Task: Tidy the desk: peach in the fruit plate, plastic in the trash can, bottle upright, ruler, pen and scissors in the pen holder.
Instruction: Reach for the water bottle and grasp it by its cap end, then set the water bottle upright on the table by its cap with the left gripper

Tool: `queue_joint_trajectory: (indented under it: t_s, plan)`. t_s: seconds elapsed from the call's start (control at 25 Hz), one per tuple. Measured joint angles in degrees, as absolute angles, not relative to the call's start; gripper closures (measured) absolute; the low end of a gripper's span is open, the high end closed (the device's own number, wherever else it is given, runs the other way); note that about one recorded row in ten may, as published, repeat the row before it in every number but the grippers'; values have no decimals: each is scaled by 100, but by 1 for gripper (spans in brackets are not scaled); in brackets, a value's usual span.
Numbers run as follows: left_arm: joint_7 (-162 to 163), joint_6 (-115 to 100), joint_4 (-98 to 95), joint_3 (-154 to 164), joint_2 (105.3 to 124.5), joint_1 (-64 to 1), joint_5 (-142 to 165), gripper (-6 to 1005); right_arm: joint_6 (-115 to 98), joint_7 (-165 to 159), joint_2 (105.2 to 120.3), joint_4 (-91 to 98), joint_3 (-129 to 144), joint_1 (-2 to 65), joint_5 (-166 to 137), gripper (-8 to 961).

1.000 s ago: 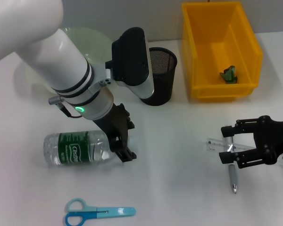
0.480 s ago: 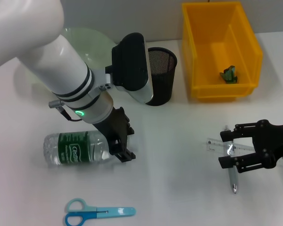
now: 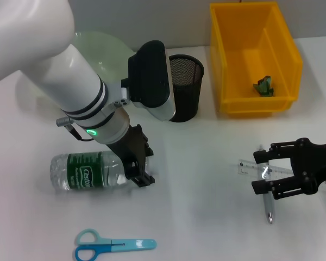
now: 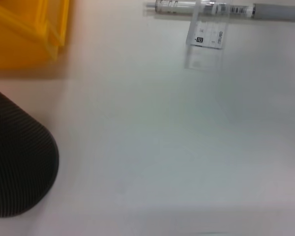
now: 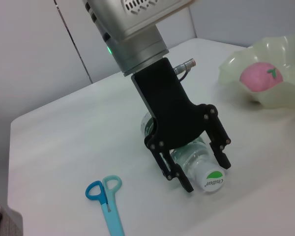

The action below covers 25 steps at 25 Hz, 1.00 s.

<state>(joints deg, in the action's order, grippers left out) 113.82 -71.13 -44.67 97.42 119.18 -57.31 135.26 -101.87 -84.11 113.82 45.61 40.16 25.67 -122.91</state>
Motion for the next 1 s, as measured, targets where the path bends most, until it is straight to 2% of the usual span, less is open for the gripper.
queue_joint_trajectory:
  t_s: [0.16, 0.36, 1.0]
  plan:
    - [11399, -7004, -4455, 9845, 11918, -5727, 13526, 364, -10187, -8410, 11382, 4562, 4016, 2572, -12291, 157]
    - [11427, -6953, -4454, 9869, 11918, -5717, 13526, 566, -10187, -8410, 11382, 4556, 4008, 2578, -12289, 158]
    - [11511, -7451, -4936, 8651, 11874, -5495, 13518, 566, -10186, -8411, 11376, 4543, 4000, 2643, -12278, 158]
